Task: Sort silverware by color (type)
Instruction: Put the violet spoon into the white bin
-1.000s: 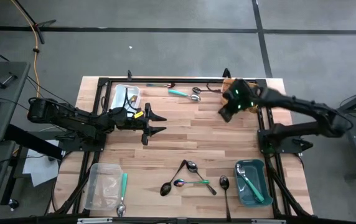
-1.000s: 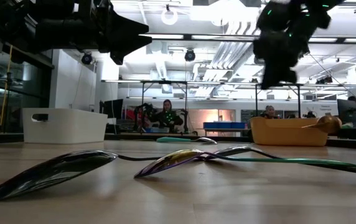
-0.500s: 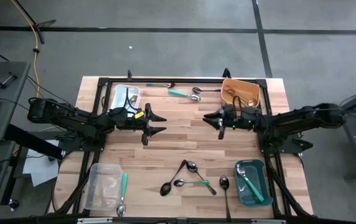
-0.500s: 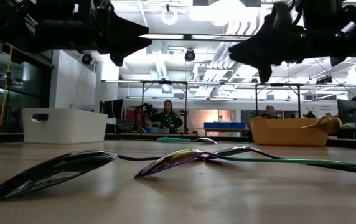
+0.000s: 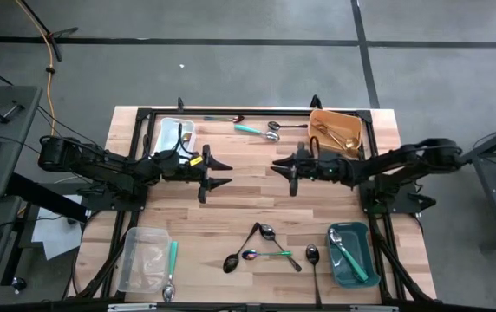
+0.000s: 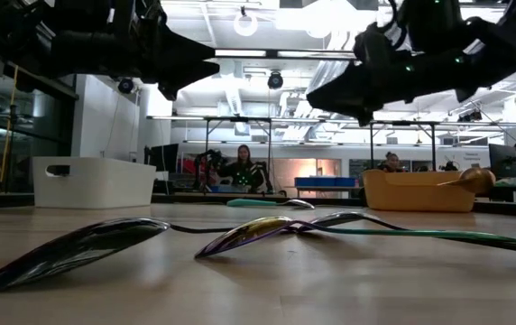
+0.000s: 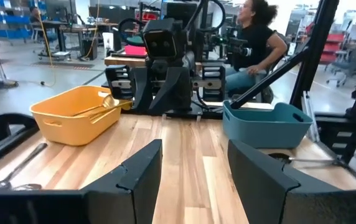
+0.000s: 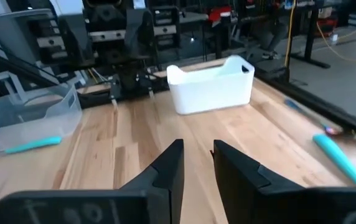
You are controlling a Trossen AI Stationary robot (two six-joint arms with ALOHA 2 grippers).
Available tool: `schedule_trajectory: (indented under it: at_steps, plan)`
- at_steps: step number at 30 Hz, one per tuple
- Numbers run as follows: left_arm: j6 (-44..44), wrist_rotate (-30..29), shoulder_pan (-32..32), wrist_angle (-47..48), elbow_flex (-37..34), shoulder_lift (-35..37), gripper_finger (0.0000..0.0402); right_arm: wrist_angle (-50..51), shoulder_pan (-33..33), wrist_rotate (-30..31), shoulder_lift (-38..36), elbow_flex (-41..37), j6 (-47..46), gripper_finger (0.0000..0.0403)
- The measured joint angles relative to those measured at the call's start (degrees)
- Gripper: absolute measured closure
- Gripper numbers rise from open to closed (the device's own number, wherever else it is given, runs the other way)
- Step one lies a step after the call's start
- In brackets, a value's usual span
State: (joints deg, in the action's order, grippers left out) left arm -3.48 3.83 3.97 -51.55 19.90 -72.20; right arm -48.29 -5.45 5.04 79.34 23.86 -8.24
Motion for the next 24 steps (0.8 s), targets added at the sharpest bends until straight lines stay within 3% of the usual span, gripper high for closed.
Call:
schedule_trajectory:
  at_steps: [7, 12, 24]
  plan:
    - [8.9, -2.6, 0.0, -2.7, 0.0, 0.0, 0.0225, 0.4, 0.0, -1.9, 0.6, 5.8, 3.3, 0.0322]
    - [9.7, -6.3, 0.0, -3.9, 0.0, 0.0, 0.0225, 1.9, 0.0, -2.1, 0.6, 8.8, 2.3, 0.0322]
    - [9.6, -6.5, 0.0, -4.9, 0.0, 0.0, 0.0225, 6.0, 0.0, -2.1, 0.6, 10.1, 5.7, 0.0322]
